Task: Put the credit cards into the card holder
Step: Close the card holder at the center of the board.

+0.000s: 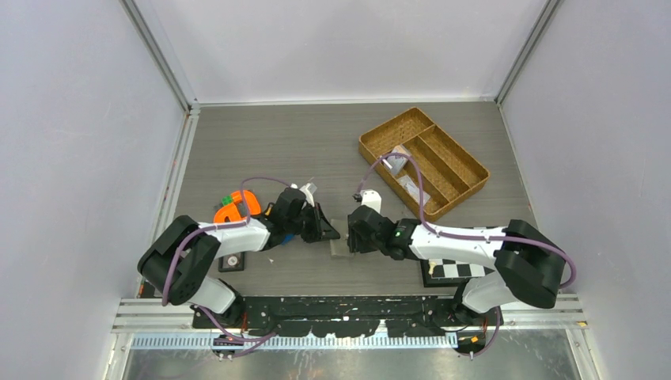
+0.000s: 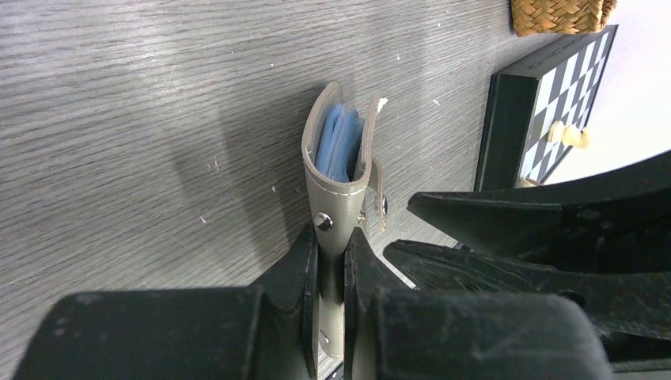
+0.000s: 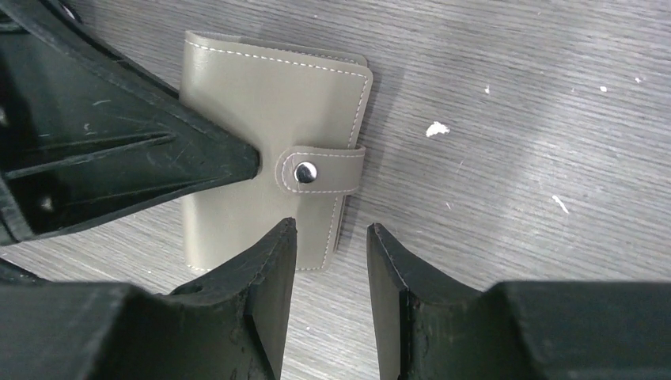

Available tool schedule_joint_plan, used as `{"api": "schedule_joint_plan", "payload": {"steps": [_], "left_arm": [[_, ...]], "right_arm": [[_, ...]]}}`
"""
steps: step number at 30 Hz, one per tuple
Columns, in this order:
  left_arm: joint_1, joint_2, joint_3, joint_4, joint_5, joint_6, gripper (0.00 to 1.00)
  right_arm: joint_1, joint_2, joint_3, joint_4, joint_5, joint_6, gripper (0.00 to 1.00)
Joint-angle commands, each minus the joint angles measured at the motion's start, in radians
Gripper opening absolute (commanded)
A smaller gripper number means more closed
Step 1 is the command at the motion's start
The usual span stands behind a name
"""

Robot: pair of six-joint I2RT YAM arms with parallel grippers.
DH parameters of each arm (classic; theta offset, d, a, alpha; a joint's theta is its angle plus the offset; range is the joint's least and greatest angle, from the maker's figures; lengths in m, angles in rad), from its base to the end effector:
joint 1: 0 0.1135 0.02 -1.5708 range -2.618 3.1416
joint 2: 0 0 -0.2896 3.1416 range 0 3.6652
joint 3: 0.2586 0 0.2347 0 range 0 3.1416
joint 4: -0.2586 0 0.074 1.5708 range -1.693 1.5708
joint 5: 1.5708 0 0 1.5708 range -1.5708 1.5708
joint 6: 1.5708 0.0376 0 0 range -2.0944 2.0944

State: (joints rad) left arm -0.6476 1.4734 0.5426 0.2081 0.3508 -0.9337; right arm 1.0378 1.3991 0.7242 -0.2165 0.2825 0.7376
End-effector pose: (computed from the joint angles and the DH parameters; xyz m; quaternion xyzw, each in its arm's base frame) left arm 0.1975 -0.1656 0.1833 -0.0569 0.8985 -0.3999 0.1719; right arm 0.1383 0.2138 0.2183 -0.0932 0.9300 0.1721 0.3112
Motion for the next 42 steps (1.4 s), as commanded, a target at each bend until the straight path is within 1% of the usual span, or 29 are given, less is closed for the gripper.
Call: {"api": "schedule_joint_plan", "payload": {"steps": [1, 4, 10, 15, 17, 19, 20, 22, 28, 38, 42], "left_arm": [[0.005, 0.029, -0.001, -0.110, -0.043, 0.079, 0.00], [0.005, 0.036, 0.001, -0.108, -0.040, 0.080, 0.00], [0.005, 0.054, 0.006, -0.101, -0.029, 0.079, 0.00], [0.006, 0.057, 0.007, -0.101, -0.027, 0.079, 0.00], [0.006, 0.056, 0.008, -0.101, -0.027, 0.079, 0.00], [0.005, 0.056, 0.006, -0.102, -0.027, 0.080, 0.00], [0.006, 0.057, 0.005, -0.102, -0.026, 0.081, 0.00], [0.006, 0.057, 0.005, -0.104, -0.025, 0.081, 0.00], [0.006, 0.054, 0.002, -0.101, -0.023, 0.078, 0.00], [0.006, 0.056, -0.001, -0.096, -0.018, 0.073, 0.00], [0.005, 0.052, -0.001, -0.100, -0.021, 0.075, 0.00]], "right_arm": [[-0.019, 0.029, 0.052, 0.062, -0.042, -0.064, 0.44], [-0.028, 0.047, 0.068, 0.066, -0.045, -0.083, 0.44], [-0.034, 0.098, 0.109, 0.074, -0.051, -0.128, 0.48], [-0.036, 0.142, 0.133, 0.090, -0.062, -0.141, 0.48], [-0.038, 0.154, 0.133, 0.094, -0.056, -0.142, 0.44], [-0.040, 0.160, 0.135, 0.095, -0.046, -0.142, 0.37], [-0.040, 0.161, 0.137, 0.093, -0.041, -0.140, 0.35], [-0.039, 0.160, 0.139, 0.080, -0.026, -0.141, 0.33], [-0.040, 0.139, 0.139, 0.049, 0.034, -0.141, 0.33], [-0.039, 0.121, 0.141, -0.009, 0.120, -0.121, 0.13], [-0.040, 0.119, 0.152, -0.065, 0.191, -0.089, 0.11]]}}
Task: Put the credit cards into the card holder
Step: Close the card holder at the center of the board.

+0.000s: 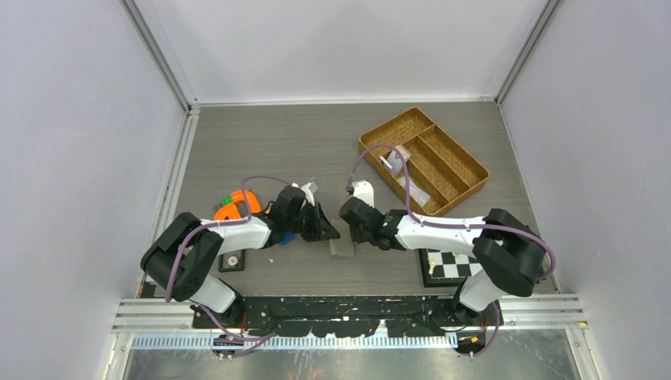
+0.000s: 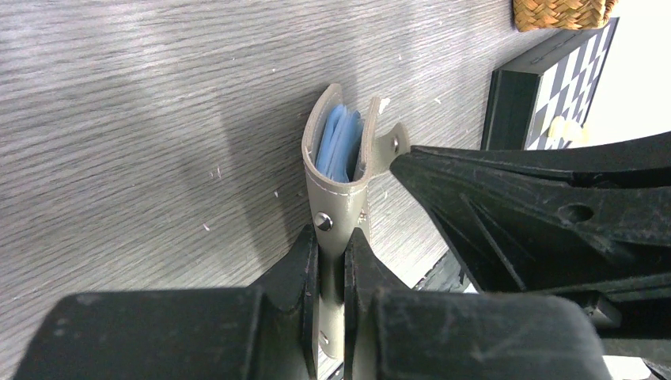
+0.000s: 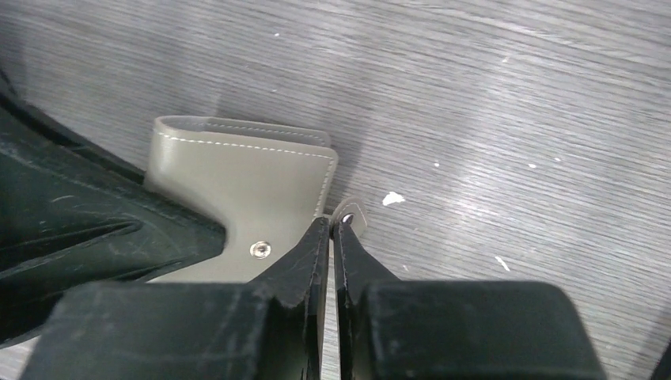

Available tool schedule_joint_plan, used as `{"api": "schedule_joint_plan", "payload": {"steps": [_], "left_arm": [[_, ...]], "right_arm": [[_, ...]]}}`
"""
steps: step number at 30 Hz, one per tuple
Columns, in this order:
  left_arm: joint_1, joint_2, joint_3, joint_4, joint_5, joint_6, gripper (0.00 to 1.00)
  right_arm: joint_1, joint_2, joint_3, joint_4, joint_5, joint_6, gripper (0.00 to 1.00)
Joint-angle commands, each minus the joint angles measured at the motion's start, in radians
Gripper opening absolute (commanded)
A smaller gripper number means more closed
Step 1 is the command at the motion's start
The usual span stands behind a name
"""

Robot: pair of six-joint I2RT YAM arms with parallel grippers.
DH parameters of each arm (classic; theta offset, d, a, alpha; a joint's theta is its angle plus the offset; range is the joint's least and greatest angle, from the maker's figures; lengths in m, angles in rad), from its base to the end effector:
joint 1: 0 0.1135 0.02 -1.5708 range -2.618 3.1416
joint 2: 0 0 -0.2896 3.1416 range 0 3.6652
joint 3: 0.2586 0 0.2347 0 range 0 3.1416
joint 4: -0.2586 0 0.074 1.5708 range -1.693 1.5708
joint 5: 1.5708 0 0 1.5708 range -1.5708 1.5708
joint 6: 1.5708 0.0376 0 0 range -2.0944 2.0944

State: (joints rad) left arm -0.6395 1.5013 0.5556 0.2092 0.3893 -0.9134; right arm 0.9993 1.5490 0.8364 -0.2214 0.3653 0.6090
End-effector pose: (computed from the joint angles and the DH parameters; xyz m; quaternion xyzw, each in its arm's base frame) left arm 0.2016 -0.1678 0.1805 -0.0448 0.8993 -0.4047 0.1597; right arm 0.1679 0.2362 0.2124 -0.1253 0.9272 0.1020 0.3378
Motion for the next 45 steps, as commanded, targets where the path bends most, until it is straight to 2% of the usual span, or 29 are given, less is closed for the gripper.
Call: {"api": "schedule_joint_plan", "payload": {"steps": [1, 5, 11, 16, 22, 29, 45], "left_arm": [[-0.002, 0.024, -0.013, -0.103, -0.061, 0.054, 0.00], [-0.002, 0.023, -0.011, -0.103, -0.061, 0.054, 0.00], [-0.003, 0.022, -0.011, -0.104, -0.059, 0.054, 0.00], [-0.002, 0.022, -0.013, -0.104, -0.061, 0.054, 0.00], [-0.003, 0.022, -0.012, -0.103, -0.058, 0.056, 0.00], [-0.003, 0.023, -0.014, -0.103, -0.059, 0.057, 0.00], [-0.002, 0.029, -0.009, -0.099, -0.053, 0.059, 0.00]], "right_arm": [[-0.001, -0.033, 0.043, -0.079, 0.125, 0.050, 0.11], [-0.001, -0.048, 0.058, -0.134, 0.172, 0.085, 0.14], [-0.003, -0.051, 0.075, -0.169, 0.192, 0.102, 0.28], [-0.024, -0.045, 0.082, -0.168, 0.163, 0.116, 0.34], [-0.056, -0.024, 0.085, -0.147, 0.092, 0.129, 0.33], [-0.065, -0.017, 0.066, -0.125, 0.034, 0.154, 0.21], [-0.082, -0.095, 0.000, -0.091, -0.033, 0.213, 0.20]]}}
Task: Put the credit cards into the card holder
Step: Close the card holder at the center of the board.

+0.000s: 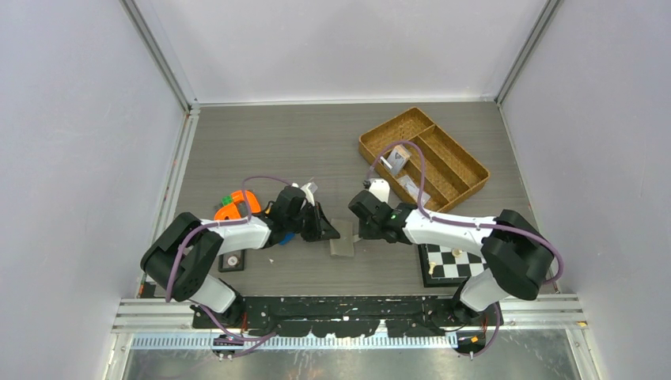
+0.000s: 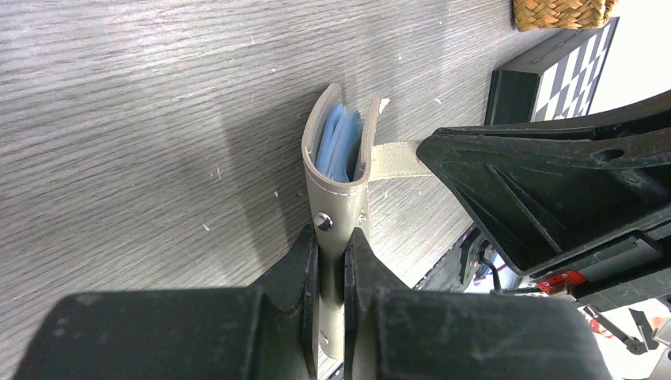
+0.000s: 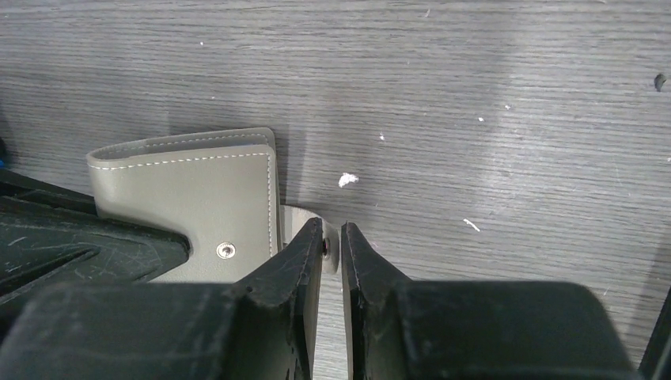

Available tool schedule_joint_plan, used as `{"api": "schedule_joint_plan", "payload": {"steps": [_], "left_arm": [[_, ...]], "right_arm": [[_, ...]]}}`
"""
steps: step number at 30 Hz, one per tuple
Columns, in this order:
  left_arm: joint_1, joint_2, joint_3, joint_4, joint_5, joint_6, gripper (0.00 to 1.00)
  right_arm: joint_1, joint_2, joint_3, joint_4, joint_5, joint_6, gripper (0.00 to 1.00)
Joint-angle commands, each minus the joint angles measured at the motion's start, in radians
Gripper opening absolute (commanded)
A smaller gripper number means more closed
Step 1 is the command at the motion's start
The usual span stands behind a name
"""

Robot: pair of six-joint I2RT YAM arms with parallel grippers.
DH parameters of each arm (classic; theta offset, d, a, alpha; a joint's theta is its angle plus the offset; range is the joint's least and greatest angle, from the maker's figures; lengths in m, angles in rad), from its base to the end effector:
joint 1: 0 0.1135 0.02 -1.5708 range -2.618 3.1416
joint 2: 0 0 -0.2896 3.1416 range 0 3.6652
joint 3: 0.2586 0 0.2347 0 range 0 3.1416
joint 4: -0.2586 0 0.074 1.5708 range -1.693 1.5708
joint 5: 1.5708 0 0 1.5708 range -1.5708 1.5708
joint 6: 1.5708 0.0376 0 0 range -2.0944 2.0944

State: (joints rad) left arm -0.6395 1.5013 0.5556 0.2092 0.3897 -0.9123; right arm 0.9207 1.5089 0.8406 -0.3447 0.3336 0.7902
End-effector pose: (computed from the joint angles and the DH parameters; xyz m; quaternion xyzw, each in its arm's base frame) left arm 0.2016 -0.1678 0.1805 -0.0442 0.8993 -0.4047 0.1597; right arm 0.1765 0.2117 0.2161 -0.0162 0.9490 0.1002 0.2985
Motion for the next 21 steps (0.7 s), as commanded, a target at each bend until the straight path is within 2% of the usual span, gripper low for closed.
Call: {"api": "schedule_joint_plan", "payload": {"steps": [1, 9, 21], "left_arm": [[-0.002, 0.030, -0.008, -0.099, -0.053, 0.058, 0.00], [-0.002, 0.035, -0.008, -0.097, -0.051, 0.058, 0.00], [-0.002, 0.027, -0.011, -0.099, -0.054, 0.058, 0.00]], "right_arm": [[-0.003, -0.062, -0.006, 0.033, -0.003, 0.034, 0.20], [-0.012, -0.104, -0.035, 0.048, -0.023, 0.049, 0.21], [-0.029, -0.067, -0.049, 0.078, -0.072, 0.056, 0.20]]}}
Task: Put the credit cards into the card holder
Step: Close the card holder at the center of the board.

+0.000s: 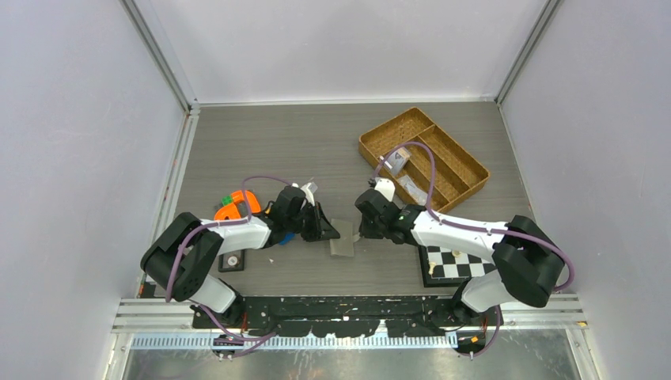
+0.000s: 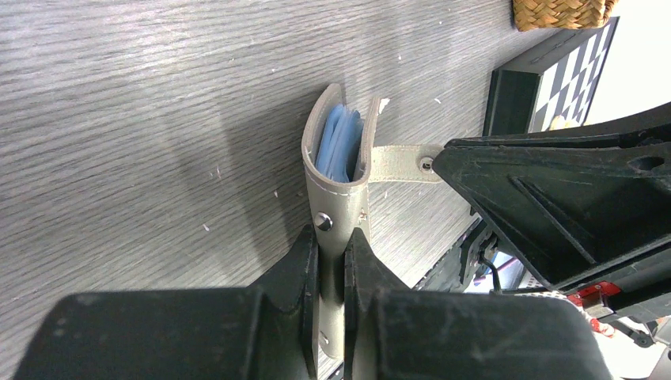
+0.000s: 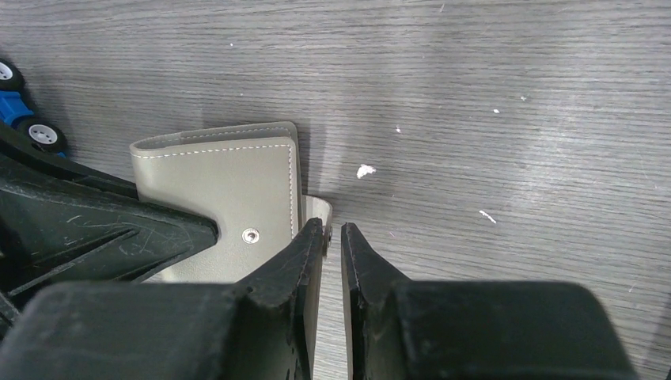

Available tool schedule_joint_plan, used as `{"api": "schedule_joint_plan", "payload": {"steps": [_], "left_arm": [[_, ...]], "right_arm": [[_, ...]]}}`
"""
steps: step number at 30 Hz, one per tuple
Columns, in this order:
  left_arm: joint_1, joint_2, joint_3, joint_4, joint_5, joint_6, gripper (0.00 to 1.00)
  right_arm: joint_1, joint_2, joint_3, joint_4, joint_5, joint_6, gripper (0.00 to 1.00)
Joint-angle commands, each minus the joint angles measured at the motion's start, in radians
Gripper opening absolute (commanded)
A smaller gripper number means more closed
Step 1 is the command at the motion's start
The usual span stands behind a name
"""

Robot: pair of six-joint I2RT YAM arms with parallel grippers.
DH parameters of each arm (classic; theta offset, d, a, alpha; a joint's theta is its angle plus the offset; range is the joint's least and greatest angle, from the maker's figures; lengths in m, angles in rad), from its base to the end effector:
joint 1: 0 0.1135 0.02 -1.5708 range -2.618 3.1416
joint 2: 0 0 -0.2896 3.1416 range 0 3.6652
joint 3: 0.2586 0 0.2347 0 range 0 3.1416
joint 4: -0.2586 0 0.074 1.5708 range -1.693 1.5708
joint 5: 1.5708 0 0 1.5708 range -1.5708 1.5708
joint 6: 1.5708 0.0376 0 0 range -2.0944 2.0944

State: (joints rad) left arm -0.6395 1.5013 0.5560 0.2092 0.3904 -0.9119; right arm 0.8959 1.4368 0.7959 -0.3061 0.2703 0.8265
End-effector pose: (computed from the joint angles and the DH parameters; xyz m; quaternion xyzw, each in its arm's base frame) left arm 0.2017 -0.1678 0.1806 -0.0439 0.8992 -0.4050 0.1597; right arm 0.1725 0.1994 0.2235 0.0086 0.9439 0.1471 0.2954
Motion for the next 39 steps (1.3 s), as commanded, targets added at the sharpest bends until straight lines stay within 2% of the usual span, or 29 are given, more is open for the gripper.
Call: {"api": "schedule_joint_plan", "payload": {"steps": [1, 3, 7, 9, 25, 39], "left_arm": [[-0.002, 0.025, -0.013, -0.100, -0.054, 0.057, 0.00], [-0.002, 0.026, -0.011, -0.100, -0.053, 0.058, 0.00], [-0.003, 0.025, -0.013, -0.100, -0.055, 0.058, 0.00], [-0.003, 0.024, -0.013, -0.100, -0.055, 0.058, 0.00], [-0.002, 0.024, -0.012, -0.106, -0.058, 0.061, 0.00], [-0.002, 0.022, -0.013, -0.110, -0.060, 0.062, 0.00]], "right_arm": [[-0.005, 0.005, -0.005, 0.042, -0.011, 0.020, 0.19], [-0.007, 0.002, -0.012, 0.047, -0.014, 0.020, 0.11], [-0.017, -0.001, -0.029, 0.072, -0.033, 0.025, 0.08], [-0.025, 0.003, -0.040, 0.088, -0.051, 0.025, 0.01], [-0.100, -0.027, -0.218, 0.497, -0.383, 0.025, 0.00], [-0.109, 0.015, -0.221, 0.542, -0.438, 0.033, 0.00]]}}
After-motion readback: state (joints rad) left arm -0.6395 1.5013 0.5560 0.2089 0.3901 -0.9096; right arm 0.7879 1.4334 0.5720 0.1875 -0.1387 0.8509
